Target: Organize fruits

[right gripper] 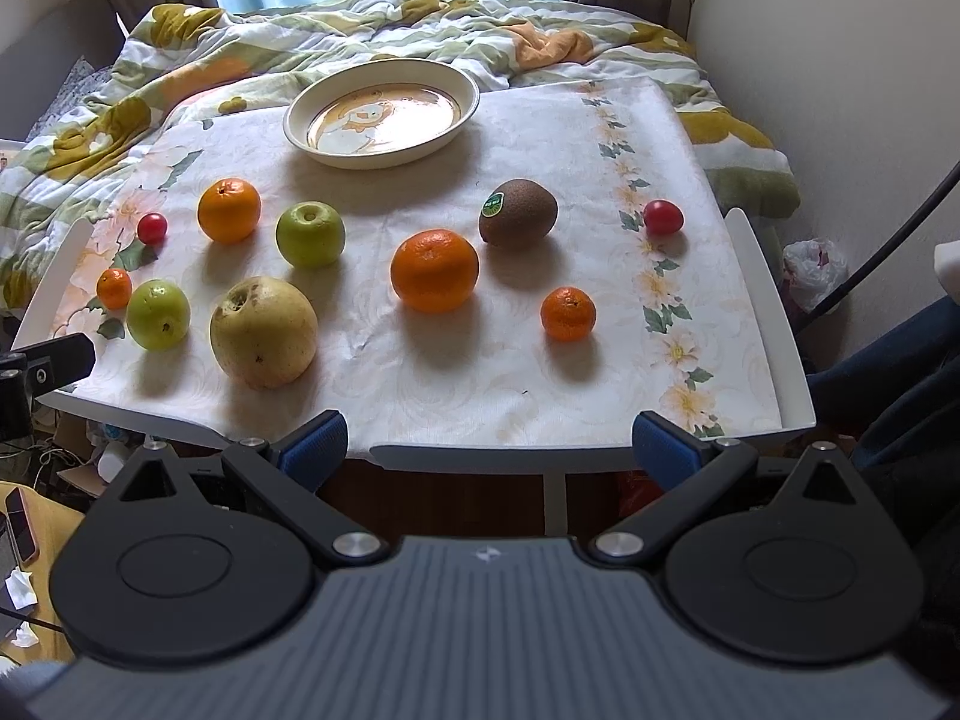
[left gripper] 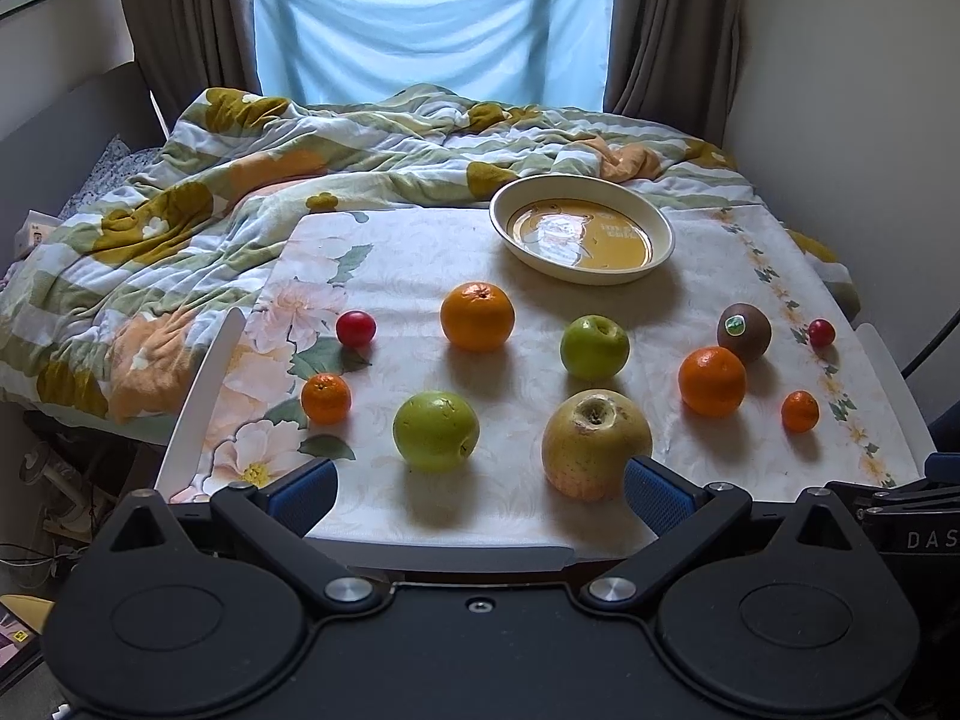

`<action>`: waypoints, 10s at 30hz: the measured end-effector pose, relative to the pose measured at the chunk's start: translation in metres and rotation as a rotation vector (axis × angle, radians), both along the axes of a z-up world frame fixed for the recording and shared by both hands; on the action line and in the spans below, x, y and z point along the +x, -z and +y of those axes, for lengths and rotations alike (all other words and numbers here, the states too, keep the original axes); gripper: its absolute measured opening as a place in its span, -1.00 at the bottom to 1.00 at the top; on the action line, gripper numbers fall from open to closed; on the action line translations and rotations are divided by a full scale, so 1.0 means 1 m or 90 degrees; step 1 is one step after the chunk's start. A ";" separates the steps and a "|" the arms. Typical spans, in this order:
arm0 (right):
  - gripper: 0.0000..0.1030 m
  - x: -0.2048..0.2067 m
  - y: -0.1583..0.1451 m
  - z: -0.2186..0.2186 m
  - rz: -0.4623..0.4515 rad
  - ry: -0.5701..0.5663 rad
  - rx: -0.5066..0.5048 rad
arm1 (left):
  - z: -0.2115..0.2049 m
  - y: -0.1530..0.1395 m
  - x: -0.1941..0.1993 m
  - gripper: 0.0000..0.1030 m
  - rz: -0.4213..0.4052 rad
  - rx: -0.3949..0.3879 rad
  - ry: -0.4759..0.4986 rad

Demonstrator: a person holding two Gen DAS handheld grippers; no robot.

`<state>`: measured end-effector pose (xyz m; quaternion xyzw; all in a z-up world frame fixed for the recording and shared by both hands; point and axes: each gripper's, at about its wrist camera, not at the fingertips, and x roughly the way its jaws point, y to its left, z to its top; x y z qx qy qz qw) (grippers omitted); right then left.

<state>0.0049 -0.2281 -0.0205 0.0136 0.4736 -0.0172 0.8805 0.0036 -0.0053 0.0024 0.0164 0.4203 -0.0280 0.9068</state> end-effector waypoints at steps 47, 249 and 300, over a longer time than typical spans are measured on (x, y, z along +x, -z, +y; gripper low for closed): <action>1.00 0.002 0.004 -0.001 0.011 0.009 0.000 | 0.003 0.004 0.004 1.00 -0.002 0.006 0.011; 1.00 0.310 0.029 -0.001 -0.101 -0.207 0.003 | -0.016 0.010 0.246 1.00 -0.035 0.004 0.052; 1.00 0.079 0.027 -0.004 -0.127 -0.143 0.026 | 0.015 0.064 0.063 0.96 -0.064 0.008 -0.076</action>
